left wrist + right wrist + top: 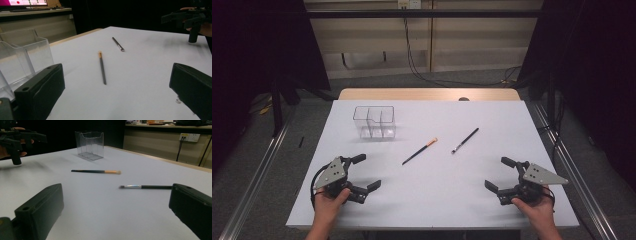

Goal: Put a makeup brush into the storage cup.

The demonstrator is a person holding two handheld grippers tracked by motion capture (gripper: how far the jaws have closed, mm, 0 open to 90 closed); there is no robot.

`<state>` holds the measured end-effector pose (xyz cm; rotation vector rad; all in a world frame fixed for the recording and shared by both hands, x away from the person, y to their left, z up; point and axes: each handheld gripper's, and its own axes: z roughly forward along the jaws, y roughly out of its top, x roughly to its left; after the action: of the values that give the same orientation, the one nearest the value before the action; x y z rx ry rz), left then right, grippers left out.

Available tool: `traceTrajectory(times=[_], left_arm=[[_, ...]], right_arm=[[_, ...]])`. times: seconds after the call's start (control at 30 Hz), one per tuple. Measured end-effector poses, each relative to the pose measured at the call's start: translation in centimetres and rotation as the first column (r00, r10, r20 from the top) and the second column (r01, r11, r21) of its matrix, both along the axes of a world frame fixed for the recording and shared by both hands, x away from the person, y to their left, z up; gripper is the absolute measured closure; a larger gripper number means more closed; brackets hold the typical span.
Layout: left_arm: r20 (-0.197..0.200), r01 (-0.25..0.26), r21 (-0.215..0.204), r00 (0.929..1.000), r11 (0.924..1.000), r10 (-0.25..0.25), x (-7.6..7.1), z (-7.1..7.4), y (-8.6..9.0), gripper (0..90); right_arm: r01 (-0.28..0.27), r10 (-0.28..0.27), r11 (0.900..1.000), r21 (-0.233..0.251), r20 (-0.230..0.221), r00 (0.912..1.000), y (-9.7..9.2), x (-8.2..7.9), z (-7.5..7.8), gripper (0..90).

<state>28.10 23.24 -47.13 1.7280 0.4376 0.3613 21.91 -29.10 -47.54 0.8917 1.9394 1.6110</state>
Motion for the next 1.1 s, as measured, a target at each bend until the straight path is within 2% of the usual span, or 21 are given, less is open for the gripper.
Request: traceTrajectory(times=[0.2,0.27,0.4,0.5,0.63,0.87,0.97,1.1], left_arm=[[-0.013,0.002,0.006,0.9999,1.0,-0.002,0.0,-0.1,-0.2,0.0],[-0.005,-0.001,0.015,1.0,0.9999,0.001,0.1,0.0,-0.2,0.0],[-0.014,-0.005,0.004,0.9999,1.0,0.005,0.1,0.0,-0.4,0.0],[-0.02,-0.006,0.022,0.9998,0.9997,0.007,0.3,0.2,-0.7,0.0],[-0.022,0.001,0.022,0.9998,0.9998,0.0,0.6,0.5,-1.4,0.0],[-0.023,0.016,0.059,0.9996,0.9981,-0.015,1.3,0.8,-3.0,0.0],[-0.026,0.018,0.036,0.9995,0.9992,-0.017,1.9,0.8,-3.5,0.0],[-0.026,0.013,0.041,0.9996,0.9991,-0.012,2.6,0.9,-4.1,0.0]], right_arm=[[-0.001,0.001,1.0,-0.008,0.006,1.0,0.0,-0.1,0.1,0.0],[0.0,0.0,1.0,-0.003,0.009,1.0,0.0,-0.1,0.1,0.0],[0.002,-0.002,1.0,-0.001,0.003,1.0,-0.1,-0.1,0.1,0.0],[0.003,-0.003,1.0,-0.002,0.007,1.0,-0.1,-0.1,0.1,0.0],[0.005,-0.005,1.0,-0.004,0.007,1.0,-0.2,-0.1,0.1,0.0],[0.012,-0.012,0.9999,-0.002,0.005,0.9999,-0.3,-0.2,0.1,0.0],[0.013,-0.013,0.9999,-0.001,0.007,0.9999,-0.3,-0.2,0.1,0.0],[0.015,-0.015,0.9999,0.004,0.006,0.9999,-0.3,-0.2,0.1,0.0]])
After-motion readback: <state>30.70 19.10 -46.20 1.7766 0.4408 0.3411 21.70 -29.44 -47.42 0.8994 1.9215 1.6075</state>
